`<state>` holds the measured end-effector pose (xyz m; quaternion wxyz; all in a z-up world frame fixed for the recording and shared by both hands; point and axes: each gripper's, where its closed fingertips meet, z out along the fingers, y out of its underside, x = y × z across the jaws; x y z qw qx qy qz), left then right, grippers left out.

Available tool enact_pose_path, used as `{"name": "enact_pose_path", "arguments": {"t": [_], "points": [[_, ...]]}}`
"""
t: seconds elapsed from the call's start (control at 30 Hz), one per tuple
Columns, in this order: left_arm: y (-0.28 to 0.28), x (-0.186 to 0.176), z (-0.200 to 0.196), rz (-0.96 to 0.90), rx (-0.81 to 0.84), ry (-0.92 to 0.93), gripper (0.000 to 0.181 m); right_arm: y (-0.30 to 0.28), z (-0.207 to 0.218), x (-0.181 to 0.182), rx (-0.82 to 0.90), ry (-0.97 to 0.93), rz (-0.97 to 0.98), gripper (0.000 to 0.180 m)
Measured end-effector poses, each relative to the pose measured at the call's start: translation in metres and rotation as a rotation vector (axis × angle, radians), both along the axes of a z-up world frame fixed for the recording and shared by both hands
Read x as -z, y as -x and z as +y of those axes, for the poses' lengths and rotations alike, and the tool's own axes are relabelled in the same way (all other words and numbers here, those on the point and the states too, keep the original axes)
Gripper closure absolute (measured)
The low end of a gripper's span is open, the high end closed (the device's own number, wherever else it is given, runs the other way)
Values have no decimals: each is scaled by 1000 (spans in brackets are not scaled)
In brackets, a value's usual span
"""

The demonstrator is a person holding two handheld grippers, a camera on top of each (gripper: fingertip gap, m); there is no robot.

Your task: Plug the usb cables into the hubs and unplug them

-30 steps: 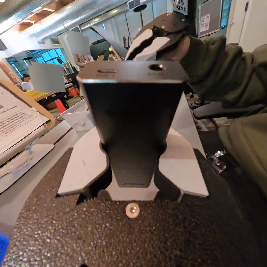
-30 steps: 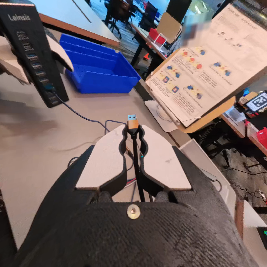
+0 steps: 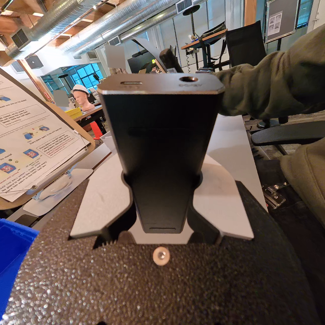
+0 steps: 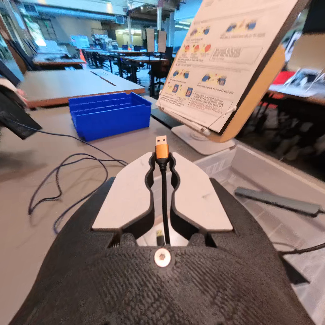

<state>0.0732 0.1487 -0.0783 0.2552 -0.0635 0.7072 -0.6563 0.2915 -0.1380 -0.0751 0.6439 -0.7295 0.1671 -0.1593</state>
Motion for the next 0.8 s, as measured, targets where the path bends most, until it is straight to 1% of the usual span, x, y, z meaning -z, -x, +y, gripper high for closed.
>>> {"name": "enact_pose_path", "arguments": {"t": [0.03,0.07,0.1,0.13,0.17,0.23,0.33,0.4,0.47,0.53,0.6,0.67,0.7,0.77,0.8], "points": [[0,0,0,0,0,2,110,-4,-7,7,12,16,35,165],[0,0,1,1,2,4,110,-12,-17,19,65,97,28,165],[0,0,1,0,0,4,110,-19,-29,33,133,212,10,164],[-1,0,2,0,-3,5,110,-21,-38,48,162,340,10,164],[-1,0,2,2,-4,7,110,-18,-43,65,150,462,30,164],[-2,1,3,7,-1,17,110,-11,-42,87,126,624,24,163],[-3,2,1,14,6,22,110,-10,-29,104,147,724,-15,160],[-2,4,-2,16,11,12,110,-7,-16,115,131,745,13,147],[-2,5,-5,15,14,4,110,-8,-11,116,148,770,6,137],[0,6,-8,16,20,-3,110,-8,-5,102,205,743,-6,129],[1,7,-10,14,28,-6,110,9,18,73,191,604,-28,124],[2,8,-13,18,43,-5,110,53,64,40,46,403,-62,118],[3,9,-15,21,51,-5,110,81,89,27,-43,320,-82,118],[4,10,-20,30,77,0,110,136,135,13,-177,212,-128,122],[7,11,-23,36,97,5,110,162,157,13,-245,190,-151,121]]}}
